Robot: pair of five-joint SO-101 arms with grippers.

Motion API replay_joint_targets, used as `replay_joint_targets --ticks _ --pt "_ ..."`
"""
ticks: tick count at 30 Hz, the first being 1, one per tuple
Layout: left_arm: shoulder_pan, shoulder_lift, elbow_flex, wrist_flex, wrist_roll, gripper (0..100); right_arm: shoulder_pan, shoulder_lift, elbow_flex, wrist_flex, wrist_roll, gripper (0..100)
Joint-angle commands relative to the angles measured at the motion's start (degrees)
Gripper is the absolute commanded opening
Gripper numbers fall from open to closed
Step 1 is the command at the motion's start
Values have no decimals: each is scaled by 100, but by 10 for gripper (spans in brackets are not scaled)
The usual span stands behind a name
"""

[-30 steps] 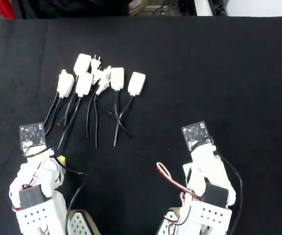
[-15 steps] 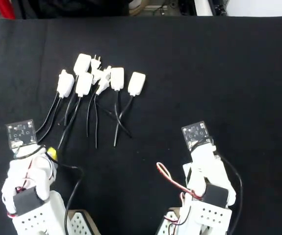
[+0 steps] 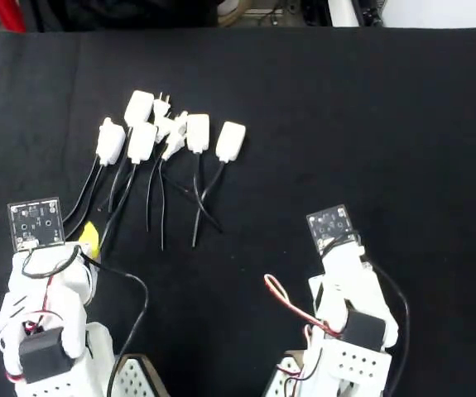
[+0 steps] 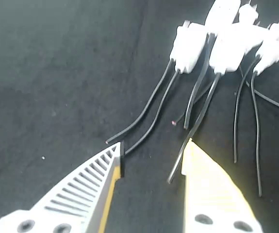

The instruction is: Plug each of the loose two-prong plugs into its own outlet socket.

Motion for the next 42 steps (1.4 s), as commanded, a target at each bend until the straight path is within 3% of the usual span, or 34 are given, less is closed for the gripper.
replay_joint_targets --ticks 1,5,10,17,26,42 --pt "75 334 -708 44 26 209 62 -347 -22 70 9 32" --pt "224 1767 -1560 -62 229 209 62 -347 -22 70 9 32" --pt "963 3815 -2905 220 510 209 62 -347 -22 70 9 32" --pt "1349 5178 -3811 211 800 209 35 -347 -31 62 -18 33" --pt "1200 6796 -3934 -1407 853 213 -677 -347 -31 62 -18 34" --pt "1033 10945 -7073 -1468 -607 214 -862 -347 -31 62 18 33"
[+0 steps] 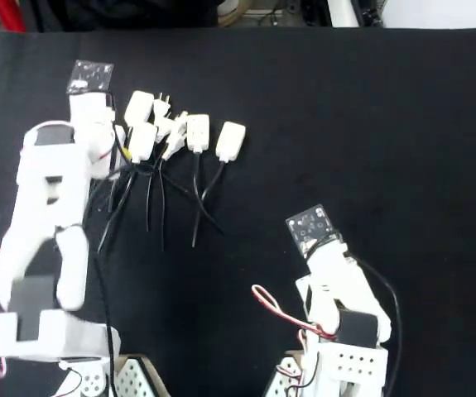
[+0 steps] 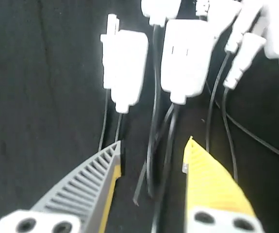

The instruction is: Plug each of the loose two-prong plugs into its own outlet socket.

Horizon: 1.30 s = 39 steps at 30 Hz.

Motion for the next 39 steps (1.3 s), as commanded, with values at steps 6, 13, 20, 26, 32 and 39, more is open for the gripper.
replay_joint_targets --ticks 6,13,20,26,32,39 --pt "-180 1275 -1727 -70 -448 210 -35 -347 -31 62 18 32" --pt "-154 2145 -2510 -70 -431 210 -35 -347 -31 62 18 32" --pt "-163 2857 -2800 -62 -448 209 -35 -347 -31 62 18 32" --pt "13 2787 -2897 316 -501 88 -35 -347 -31 62 18 32" --pt "303 2752 -3275 809 -738 66 -35 -347 -31 62 18 32" --pt "251 2681 -3336 1011 -756 57 -35 -347 -31 62 18 32"
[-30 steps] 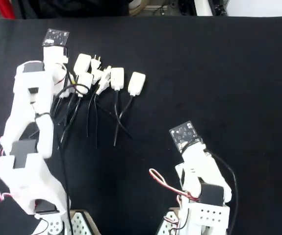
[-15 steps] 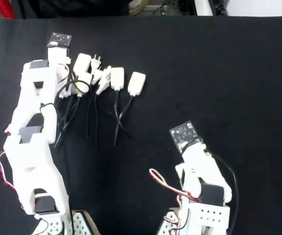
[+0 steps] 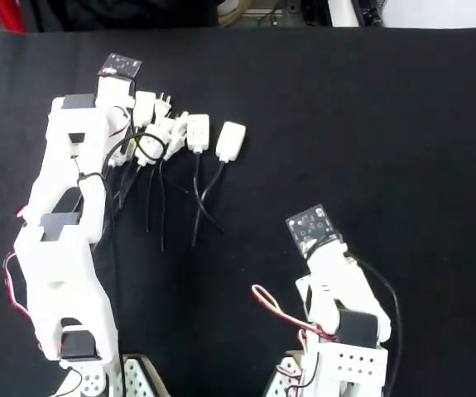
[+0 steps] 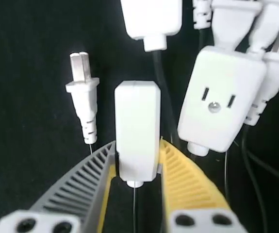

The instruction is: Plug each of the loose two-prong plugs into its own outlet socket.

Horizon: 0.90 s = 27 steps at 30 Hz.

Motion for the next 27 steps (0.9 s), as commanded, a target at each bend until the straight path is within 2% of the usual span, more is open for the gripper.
replay_joint_targets --ticks 1,9,16,18,22,27 --pt "48 -281 -497 334 -53 42 -35 -347 -31 62 18 32" --pt "110 -923 -1455 2040 -35 30 -26 -347 -31 62 18 32" --pt "382 -2084 -1270 3270 -70 30 -26 -347 -31 62 18 32" --pt "629 -2444 -813 3376 -70 30 -26 -347 -31 62 18 32" --pt "1429 -3437 866 3297 -79 30 -26 -347 -31 62 18 32" --pt "2413 -5187 3248 2374 -114 30 -26 -347 -31 62 18 32"
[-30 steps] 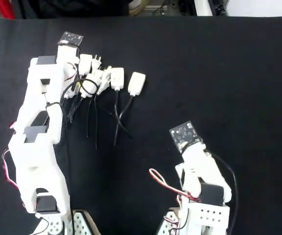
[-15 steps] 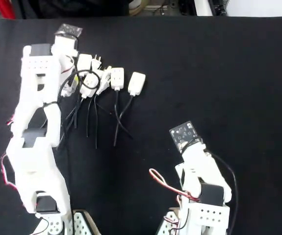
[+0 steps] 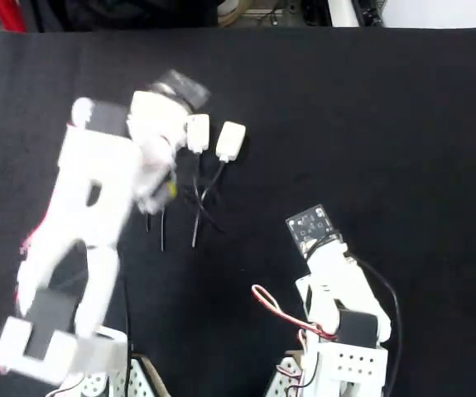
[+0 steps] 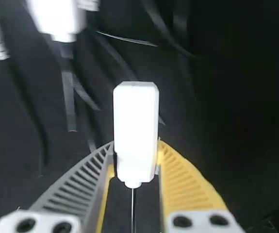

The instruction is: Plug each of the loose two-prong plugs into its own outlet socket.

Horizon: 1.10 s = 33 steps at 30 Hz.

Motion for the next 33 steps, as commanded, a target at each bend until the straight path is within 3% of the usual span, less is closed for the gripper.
replay_joint_targets --ticks 1,9,15,22,33 --pt "690 -1547 1736 -668 -70 30 -26 -347 -31 62 18 32" --pt "1543 -3560 5051 -2004 -70 34 -26 -347 -31 62 18 32" --pt "1543 -3859 6237 -2989 -70 95 -26 -347 -31 62 18 32" --pt "1596 -3859 6571 -3349 -202 126 -26 -347 -31 62 18 32" --pt "1543 -3877 6018 -3121 -264 292 -26 -347 -31 62 18 32"
